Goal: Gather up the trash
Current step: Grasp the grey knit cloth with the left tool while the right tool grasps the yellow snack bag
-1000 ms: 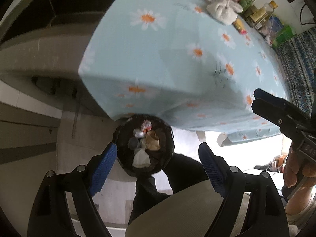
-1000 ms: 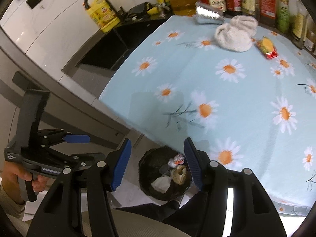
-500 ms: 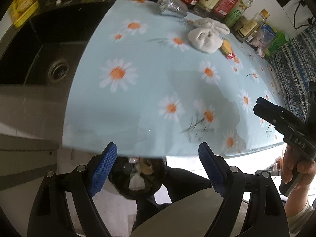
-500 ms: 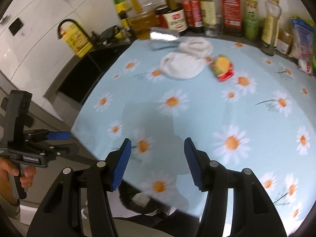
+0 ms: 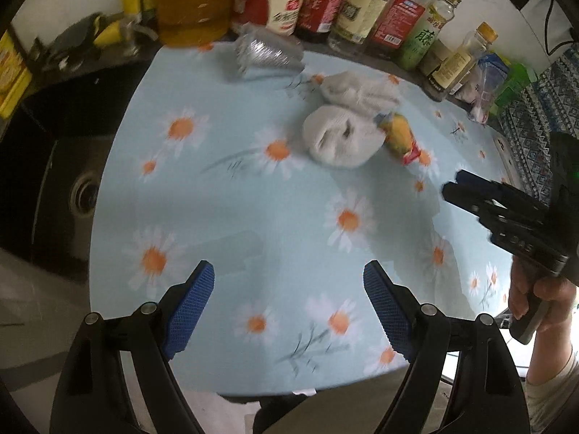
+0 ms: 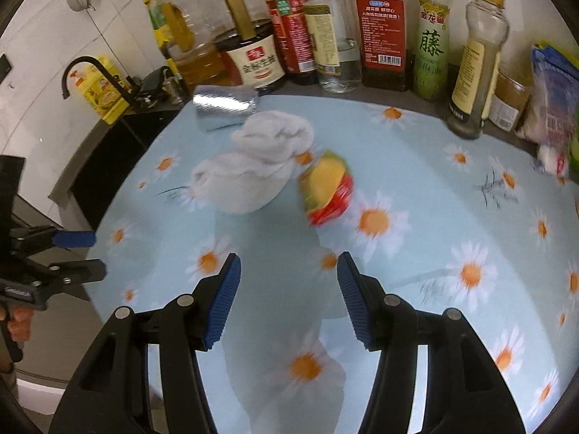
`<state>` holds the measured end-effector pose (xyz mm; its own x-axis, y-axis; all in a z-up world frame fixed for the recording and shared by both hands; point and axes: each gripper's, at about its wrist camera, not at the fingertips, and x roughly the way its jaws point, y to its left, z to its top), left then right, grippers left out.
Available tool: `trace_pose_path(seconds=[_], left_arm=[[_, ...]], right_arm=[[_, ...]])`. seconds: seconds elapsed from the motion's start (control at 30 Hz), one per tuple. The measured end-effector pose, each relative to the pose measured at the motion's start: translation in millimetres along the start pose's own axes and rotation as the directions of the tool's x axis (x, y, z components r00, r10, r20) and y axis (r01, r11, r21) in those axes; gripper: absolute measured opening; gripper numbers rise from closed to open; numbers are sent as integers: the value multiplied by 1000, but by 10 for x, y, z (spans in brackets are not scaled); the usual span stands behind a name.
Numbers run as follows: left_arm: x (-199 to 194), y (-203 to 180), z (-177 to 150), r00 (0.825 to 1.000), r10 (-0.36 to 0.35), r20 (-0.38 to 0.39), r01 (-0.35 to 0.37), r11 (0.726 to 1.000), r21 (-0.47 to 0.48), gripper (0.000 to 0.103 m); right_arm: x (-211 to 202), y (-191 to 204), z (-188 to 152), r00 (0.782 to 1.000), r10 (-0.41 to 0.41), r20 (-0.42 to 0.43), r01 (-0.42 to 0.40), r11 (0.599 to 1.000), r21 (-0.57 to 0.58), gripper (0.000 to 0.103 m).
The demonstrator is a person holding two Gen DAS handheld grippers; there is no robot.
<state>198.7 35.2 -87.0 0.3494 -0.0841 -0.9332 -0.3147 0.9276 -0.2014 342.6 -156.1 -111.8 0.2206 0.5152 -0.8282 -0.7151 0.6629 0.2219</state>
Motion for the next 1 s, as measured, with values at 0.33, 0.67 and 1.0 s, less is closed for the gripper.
trace_pose_path(seconds=[0.33, 0.67, 1.0], left_arm=[[350, -278, 550, 999, 16, -36, -16, 1000, 9, 82], [678, -456, 863, 997, 13, -71, -13, 1000, 0, 82], [902, -497, 1021, 996, 19, -84, -18, 1000, 6, 82]], right_arm=[[482, -222, 459, 998, 20, -65, -25, 996, -83, 62], [768, -269, 635, 991, 32, -127, -50, 989, -140, 62], [818, -220, 631, 993, -3, -116, -25, 972, -235, 51]])
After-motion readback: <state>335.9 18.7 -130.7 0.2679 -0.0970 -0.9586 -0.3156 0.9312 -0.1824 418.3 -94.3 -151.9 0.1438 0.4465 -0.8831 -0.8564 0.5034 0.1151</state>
